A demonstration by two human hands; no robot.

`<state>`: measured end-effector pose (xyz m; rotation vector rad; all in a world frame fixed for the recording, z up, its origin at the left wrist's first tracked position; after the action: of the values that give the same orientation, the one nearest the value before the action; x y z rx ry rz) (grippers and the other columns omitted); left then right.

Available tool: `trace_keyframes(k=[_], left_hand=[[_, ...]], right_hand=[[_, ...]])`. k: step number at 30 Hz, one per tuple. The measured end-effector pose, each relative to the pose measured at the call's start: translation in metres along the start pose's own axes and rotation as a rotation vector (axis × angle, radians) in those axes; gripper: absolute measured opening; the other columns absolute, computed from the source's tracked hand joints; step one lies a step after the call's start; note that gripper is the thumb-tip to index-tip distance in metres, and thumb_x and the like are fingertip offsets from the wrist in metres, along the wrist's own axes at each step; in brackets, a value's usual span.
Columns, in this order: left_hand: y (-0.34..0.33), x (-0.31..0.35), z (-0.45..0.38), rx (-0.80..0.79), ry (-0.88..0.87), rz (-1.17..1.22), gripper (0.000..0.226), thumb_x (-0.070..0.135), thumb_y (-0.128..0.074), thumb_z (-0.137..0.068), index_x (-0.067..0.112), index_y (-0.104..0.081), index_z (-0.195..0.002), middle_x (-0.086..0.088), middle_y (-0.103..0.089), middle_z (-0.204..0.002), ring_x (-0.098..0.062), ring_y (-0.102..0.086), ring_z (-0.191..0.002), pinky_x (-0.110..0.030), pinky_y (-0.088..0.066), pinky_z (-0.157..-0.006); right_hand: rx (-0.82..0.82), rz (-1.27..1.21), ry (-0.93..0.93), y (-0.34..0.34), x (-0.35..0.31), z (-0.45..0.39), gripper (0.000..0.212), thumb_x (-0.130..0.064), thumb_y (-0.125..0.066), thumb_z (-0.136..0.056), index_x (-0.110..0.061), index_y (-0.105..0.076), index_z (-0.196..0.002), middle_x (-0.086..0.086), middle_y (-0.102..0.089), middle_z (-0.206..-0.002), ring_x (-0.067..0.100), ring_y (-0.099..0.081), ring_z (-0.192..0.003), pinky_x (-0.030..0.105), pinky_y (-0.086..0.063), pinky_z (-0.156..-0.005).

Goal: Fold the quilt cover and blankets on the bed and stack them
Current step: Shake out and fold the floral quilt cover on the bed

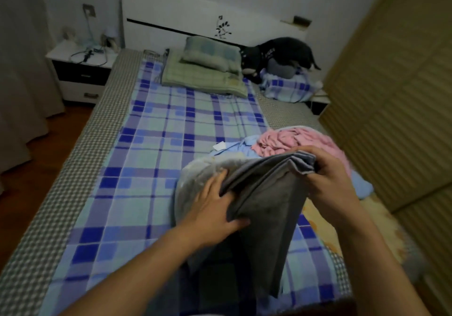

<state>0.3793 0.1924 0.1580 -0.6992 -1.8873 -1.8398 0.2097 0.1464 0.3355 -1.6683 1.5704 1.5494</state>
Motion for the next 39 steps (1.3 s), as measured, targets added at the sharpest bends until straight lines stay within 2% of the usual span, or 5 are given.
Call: trace_keyframes(k=[9,24,28,32,39], left_hand=[[-0.007,-0.06,0.001,0.371,0.643,0.29,0.045,0.024,-0.061,-0.088,0.019,-0.053,-0.132,-0.011,-0.059,-0.132,-0.042,-0.062,-0.103,-0.043,-0.05,-0.084],[0.258,-0.014,-0.066,0.68,0.05,-0.2,0.032,0.033,-0.046,-0.066,0.012,-0.07,-0.066,-0.013,-0.06,-0.062,-0.02,-0.055,-0.056,-0.026,-0.045,-0.056],[0.297,0.028,-0.105,0.5,0.244,0.333,0.04,0.008,-0.054,-0.091,0.018,-0.07,-0.055,0.01,-0.061,-0.048,0.002,-0.053,-0.045,-0.009,-0.038,-0.048],[0.25,-0.035,-0.134,-0.233,0.735,-0.416,0.041,0.044,-0.072,-0.08,0.014,-0.072,-0.107,-0.002,-0.073,-0.109,-0.015,-0.069,-0.091,-0.025,-0.054,-0.076],[0.445,0.077,-0.184,0.913,0.456,-0.82,0.02,0.014,-0.055,-0.091,0.011,-0.067,-0.107,-0.022,-0.064,-0.114,-0.045,-0.063,-0.101,-0.046,-0.055,-0.082]], right_hand=[[0.334,-0.03,0.012,0.034,-0.037,-0.04,0.021,0.004,-0.057,-0.092,-0.008,-0.069,-0.105,0.003,-0.068,-0.099,0.011,-0.064,-0.09,0.028,-0.056,-0.076],[1.014,0.009,-0.067,0.271,-0.014,-0.182,0.021,-0.007,-0.046,-0.086,-0.022,-0.059,-0.083,-0.013,-0.054,-0.079,0.002,-0.051,-0.076,0.019,-0.043,-0.072],[0.312,0.367,-0.415,0.268,0.001,-0.229,0.014,-0.007,-0.052,-0.095,-0.011,-0.063,-0.103,0.013,-0.061,-0.089,0.029,-0.059,-0.077,0.038,-0.053,-0.071],[-0.533,0.561,-0.725,0.167,0.105,-0.231,0.027,-0.012,-0.055,-0.093,0.004,-0.065,-0.112,0.021,-0.069,-0.107,0.036,-0.068,-0.098,0.043,-0.057,-0.084],[0.507,-0.006,-0.192,0.285,0.021,-0.402,0.008,-0.017,-0.05,-0.095,-0.02,-0.058,-0.094,0.01,-0.057,-0.094,0.023,-0.058,-0.097,0.038,-0.048,-0.089]])
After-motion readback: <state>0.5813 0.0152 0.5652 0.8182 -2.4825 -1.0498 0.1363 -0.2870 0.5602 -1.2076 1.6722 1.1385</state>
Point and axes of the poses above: each hand's wrist, its own z-axis away from the middle knuckle, its own y-axis out of the back of the hand, x = y × z, the point moved 6 cm from there along -z, towards the middle knuckle
